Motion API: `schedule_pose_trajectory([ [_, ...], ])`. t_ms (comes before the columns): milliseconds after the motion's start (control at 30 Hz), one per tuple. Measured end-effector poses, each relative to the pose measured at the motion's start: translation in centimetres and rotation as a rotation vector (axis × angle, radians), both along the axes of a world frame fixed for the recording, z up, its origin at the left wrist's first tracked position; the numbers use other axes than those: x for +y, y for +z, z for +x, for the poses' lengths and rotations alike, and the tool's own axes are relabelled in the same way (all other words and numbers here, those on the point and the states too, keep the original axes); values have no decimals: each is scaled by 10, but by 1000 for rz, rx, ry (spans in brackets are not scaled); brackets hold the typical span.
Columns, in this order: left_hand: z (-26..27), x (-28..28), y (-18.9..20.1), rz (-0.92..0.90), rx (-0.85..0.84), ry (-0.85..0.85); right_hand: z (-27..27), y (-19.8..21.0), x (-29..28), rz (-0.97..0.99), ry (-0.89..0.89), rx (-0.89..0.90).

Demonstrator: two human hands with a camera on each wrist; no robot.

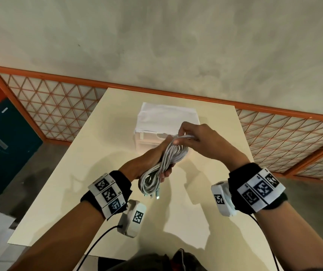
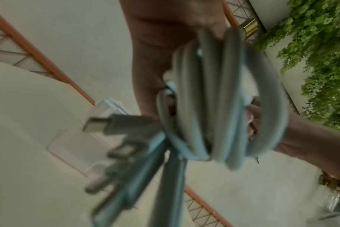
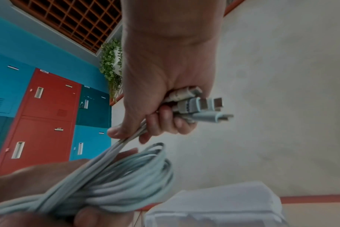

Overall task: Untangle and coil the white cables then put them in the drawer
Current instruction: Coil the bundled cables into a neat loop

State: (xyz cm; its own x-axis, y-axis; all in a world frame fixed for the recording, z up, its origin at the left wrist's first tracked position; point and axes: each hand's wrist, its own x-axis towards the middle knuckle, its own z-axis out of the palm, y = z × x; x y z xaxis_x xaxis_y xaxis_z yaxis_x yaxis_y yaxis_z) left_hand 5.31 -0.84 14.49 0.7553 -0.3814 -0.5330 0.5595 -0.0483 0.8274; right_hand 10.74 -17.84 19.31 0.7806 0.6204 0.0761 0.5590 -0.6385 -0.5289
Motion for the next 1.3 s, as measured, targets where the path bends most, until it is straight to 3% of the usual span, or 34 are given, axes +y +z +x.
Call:
schedule_pose_trajectory([
  [200,-4,-1,-3,156,-141,9,-11,-13,8,106,-121,-108],
  [333,-3,1,2,72,-161,15,-19,-19,13,162,-294,-192],
  [400,-6,1,2,75,-253,26,-25,-24,20,262,-344,-184],
  [500,-7,1,1,115,-356,62,-28,-32,27,476,-388,-73],
  [733,-9,-10,3,85,-473,154,-36,-36,35,558,-374,381],
  [967,-8,-7,2,25,-441,192,-41,-36,38,596,-378,433],
  [1100,-5,-4,9,20,-401,161,-36,-39,37,520,-363,312],
  [1300,-6,7,1,44,-333,73,-19,-30,9,37,-350,-238],
])
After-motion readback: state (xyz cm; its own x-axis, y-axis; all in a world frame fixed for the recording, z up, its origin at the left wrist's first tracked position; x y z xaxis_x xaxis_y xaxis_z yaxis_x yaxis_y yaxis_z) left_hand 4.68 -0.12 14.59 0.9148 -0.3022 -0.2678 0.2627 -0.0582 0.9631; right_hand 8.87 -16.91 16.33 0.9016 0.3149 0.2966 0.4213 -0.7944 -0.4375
